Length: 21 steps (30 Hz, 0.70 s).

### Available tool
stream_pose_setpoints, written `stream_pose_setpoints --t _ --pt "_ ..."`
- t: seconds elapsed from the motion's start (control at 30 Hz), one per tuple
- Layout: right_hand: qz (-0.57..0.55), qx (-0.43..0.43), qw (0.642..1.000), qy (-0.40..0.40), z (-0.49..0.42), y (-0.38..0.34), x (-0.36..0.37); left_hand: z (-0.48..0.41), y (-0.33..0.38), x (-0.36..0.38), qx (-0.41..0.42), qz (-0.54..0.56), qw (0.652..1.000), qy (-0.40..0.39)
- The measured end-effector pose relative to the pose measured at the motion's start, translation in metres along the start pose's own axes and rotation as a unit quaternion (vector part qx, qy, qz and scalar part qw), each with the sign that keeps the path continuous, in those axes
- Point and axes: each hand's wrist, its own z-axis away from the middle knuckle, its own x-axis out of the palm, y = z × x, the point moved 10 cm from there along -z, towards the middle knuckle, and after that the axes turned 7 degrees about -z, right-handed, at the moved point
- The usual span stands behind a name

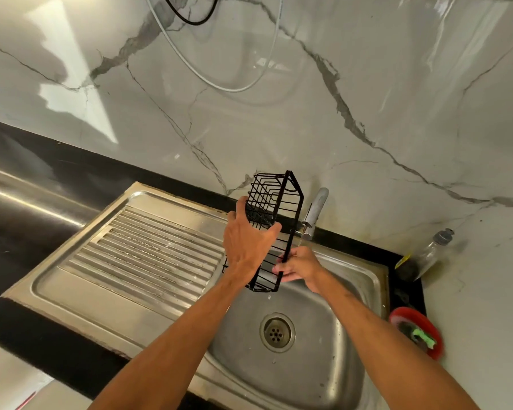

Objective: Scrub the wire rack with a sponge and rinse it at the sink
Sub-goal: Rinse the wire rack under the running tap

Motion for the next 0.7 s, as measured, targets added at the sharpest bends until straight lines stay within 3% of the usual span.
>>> stream_pose_setpoints --t 0.13,0.27,0.4,0.5,0.63,0.7 --pt "-0.107 -0.069 0.987 0.096 -0.004 -0.022 -0.025 -0.004 0.0 -0.006 -0.007 0.026 0.999 0.017" --pt "-0.002 -0.045 0.999 0.007 -0.001 -0.02 -0.008 -0.003 0.003 -0.004 -0.003 0.025 1.0 0.018" --pt "-0.061 -0.081 0.992 0.075 -0.005 -0.036 -0.031 -0.001 0.007 -0.002 -0.011 0.05 0.998 0.022" --pt "-0.012 -0.076 0.996 0.038 -0.005 -0.033 -0.024 0.0 0.005 0.0 -0.008 0.04 0.999 0.015" --pt "-0.06 -0.094 0.991 0.079 -0.004 -0.035 -0.036 0.006 0.004 0.002 -0.014 0.062 0.998 0.017" --pt "-0.024 -0.086 0.995 0.052 -0.004 -0.03 -0.028 0.008 0.005 0.004 -0.012 0.054 0.998 0.012"
